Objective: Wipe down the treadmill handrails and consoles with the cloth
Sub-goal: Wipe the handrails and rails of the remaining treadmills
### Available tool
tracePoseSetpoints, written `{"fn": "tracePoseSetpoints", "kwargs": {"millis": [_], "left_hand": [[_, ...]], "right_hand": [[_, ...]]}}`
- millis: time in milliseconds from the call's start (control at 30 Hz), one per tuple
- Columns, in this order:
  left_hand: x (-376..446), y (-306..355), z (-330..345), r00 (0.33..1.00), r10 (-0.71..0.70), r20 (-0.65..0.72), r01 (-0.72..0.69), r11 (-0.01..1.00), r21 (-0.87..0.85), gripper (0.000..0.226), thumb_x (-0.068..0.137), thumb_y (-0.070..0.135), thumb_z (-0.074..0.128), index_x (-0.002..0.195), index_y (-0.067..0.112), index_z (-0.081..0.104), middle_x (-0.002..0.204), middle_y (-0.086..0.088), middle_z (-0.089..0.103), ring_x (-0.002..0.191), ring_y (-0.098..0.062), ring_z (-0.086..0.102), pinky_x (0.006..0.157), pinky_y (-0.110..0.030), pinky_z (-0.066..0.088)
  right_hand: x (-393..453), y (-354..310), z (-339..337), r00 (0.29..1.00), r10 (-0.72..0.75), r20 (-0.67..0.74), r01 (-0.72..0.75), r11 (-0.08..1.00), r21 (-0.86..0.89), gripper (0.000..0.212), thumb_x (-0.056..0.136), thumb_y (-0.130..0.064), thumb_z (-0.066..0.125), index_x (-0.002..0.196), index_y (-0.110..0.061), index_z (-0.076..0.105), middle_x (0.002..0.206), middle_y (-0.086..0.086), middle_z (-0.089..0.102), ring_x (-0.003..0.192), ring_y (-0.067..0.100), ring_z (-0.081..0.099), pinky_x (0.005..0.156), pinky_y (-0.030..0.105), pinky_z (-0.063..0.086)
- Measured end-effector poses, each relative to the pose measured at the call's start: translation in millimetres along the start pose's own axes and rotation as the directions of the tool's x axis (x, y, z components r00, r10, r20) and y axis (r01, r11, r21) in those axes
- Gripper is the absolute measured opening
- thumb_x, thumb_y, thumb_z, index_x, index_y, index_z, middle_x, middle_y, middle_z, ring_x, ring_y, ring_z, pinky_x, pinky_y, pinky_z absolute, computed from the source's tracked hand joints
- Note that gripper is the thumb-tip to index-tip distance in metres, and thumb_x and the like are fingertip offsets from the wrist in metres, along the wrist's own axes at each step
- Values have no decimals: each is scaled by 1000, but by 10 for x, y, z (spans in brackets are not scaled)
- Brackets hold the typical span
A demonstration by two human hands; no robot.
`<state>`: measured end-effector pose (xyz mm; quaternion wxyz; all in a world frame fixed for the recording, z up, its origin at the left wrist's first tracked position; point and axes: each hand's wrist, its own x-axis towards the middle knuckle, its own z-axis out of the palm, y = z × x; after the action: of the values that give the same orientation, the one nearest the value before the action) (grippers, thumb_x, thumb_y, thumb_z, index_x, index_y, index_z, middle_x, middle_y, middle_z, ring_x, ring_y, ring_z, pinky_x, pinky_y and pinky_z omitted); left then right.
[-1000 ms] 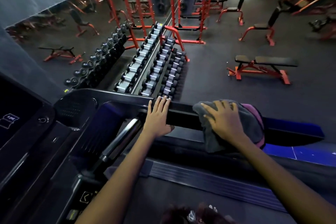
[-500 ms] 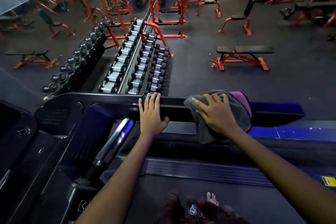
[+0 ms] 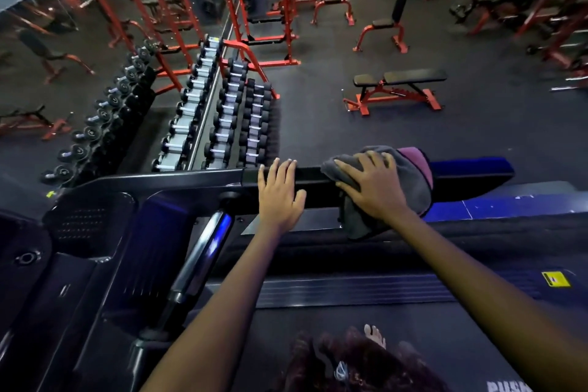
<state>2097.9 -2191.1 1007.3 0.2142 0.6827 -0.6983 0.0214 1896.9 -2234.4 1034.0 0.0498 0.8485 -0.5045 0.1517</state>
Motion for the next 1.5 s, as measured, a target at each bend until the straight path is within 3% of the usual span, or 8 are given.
{"fn": "tracePoseSetpoints", "kwargs": {"millis": [100, 300, 567, 800, 1033, 1133, 1267, 1500], "left_hand": [[-7, -16, -12, 1000, 4, -5, -4, 999, -37, 66, 76, 35, 31, 132, 5, 51, 134, -10, 52, 132, -30, 40, 113, -48, 15], [-6, 12, -7, 1000, -3, -4, 3, 1000, -21, 65, 75, 36, 32, 127, 3, 54, 126, -12, 57, 121, -32, 48, 111, -48, 18], [-1, -23, -22, 999, 25, 20, -25, 999, 24, 69, 76, 40, 30, 130, 3, 51, 128, -13, 54, 122, -32, 46, 111, -50, 20], [16, 12, -40, 997, -18, 73, 14, 999, 49, 78, 75, 49, 20, 134, 4, 46, 133, -13, 49, 128, -31, 39, 114, -48, 13], [259, 72, -249, 989, -57, 137, 54, 998, 25, 66, 76, 49, 19, 103, 2, 56, 110, -16, 57, 106, -34, 48, 94, -46, 33], [392, 77, -311, 979, -47, 200, 41, 999, 35, 44, 91, 41, 35, 101, 1, 53, 115, -16, 56, 109, -34, 46, 89, -43, 36], [503, 127, -304, 957, -14, 289, -4, 998, 61, 40, 95, 37, 38, 108, 2, 54, 118, -16, 54, 115, -35, 47, 93, -44, 37], [409, 386, -46, 941, 179, 286, -203, 978, 57, 56, 89, 39, 19, 126, 13, 51, 124, -8, 57, 113, -29, 52, 93, -40, 34]], "right_hand": [[-107, 270, -36, 1000, -29, -5, 30, 999, 20, 54, 85, -55, 33, 124, -29, 60, 113, 11, 60, 109, 33, 51, 94, 50, 35], [256, -142, -40, 946, 309, 94, -308, 951, -29, 42, 92, -53, 41, 124, -31, 58, 124, 9, 54, 119, 32, 41, 101, 46, 23], [-165, 102, 22, 996, -56, -66, 55, 998, -18, 47, 86, -50, 38, 123, -31, 60, 113, 7, 60, 108, 27, 46, 96, 42, 26], [95, 113, -115, 930, 361, 72, -361, 932, -15, 39, 92, -48, 46, 125, -32, 57, 125, 8, 52, 123, 29, 38, 105, 45, 21], [-145, -186, 6, 981, 163, -103, -175, 977, -120, 39, 74, -35, 72, 111, -24, 67, 95, 13, 62, 93, 31, 58, 85, 52, 43], [-291, -87, -48, 945, 309, -111, -326, 920, -218, 41, 67, -30, 79, 106, -22, 69, 89, 15, 61, 87, 34, 60, 80, 55, 46], [-131, -256, -156, 842, 538, -29, -534, 827, -177, 32, 89, -33, 55, 117, -18, 61, 111, 18, 56, 105, 37, 50, 89, 51, 39], [-345, -139, -88, 882, 468, -56, -468, 856, -221, 37, 84, -36, 63, 120, -26, 62, 101, 15, 59, 93, 35, 55, 82, 50, 43]]}}
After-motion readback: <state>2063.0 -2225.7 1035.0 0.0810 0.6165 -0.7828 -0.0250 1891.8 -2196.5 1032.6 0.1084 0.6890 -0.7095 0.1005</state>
